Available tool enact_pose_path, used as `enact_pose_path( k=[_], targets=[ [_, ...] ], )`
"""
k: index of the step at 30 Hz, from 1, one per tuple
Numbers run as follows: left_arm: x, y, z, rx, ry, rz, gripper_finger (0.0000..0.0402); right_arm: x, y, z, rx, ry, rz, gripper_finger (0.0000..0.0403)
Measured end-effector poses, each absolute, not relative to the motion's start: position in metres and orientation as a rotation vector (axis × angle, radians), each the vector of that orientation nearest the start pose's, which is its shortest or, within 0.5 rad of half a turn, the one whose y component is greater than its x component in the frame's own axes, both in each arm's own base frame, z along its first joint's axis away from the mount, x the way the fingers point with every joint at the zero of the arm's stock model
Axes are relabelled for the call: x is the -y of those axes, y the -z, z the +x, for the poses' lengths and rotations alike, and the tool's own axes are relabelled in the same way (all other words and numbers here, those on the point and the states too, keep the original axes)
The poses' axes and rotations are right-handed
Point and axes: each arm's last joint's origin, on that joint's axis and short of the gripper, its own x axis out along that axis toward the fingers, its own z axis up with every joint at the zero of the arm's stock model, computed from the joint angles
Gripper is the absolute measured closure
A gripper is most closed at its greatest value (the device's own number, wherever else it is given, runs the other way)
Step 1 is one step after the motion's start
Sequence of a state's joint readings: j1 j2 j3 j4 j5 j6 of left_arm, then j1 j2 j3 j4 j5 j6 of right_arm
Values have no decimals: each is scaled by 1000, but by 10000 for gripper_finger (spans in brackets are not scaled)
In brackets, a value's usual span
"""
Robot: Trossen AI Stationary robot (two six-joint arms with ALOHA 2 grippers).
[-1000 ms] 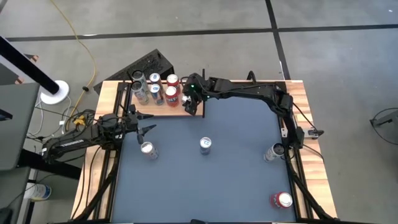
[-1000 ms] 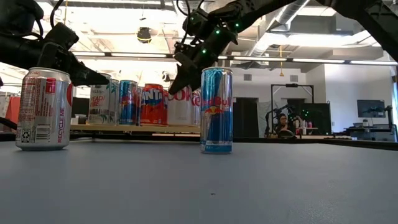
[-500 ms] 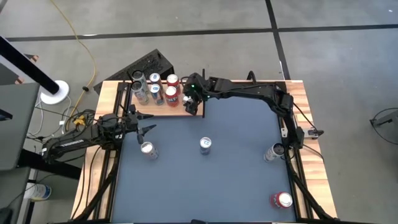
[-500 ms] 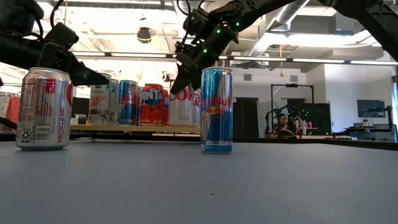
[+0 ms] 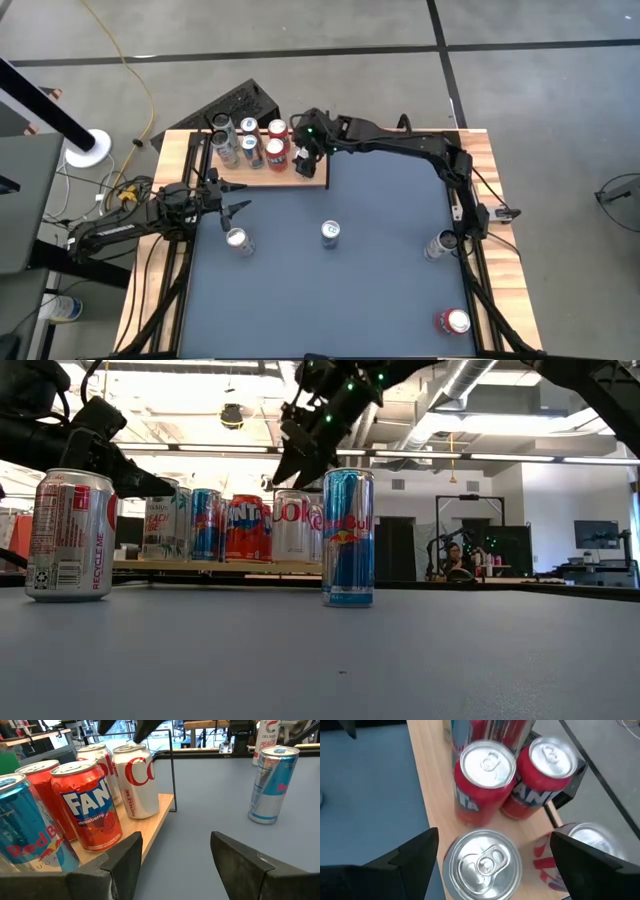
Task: Place canned beverage on shelf
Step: Put the top silver soda can on the shelf aligned with the other silver soda can
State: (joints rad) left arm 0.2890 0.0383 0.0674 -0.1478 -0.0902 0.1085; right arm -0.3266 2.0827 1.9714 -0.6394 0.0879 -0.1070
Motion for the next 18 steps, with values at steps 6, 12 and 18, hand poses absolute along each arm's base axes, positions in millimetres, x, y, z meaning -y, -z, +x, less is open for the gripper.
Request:
enact_pose_path(
  k=[6, 12, 18],
  targets=[
    [-30, -169, 91, -139, -372, 95, 177, 145, -322, 445, -752, 336, -24, 34],
    [-30, -169, 91, -139, -372, 95, 177, 120, -329, 453, -724, 276, -63, 44],
    [-30, -169, 91, -139, -372, 95, 177, 86, -329, 460, -731, 229, -111, 80]
  ],
)
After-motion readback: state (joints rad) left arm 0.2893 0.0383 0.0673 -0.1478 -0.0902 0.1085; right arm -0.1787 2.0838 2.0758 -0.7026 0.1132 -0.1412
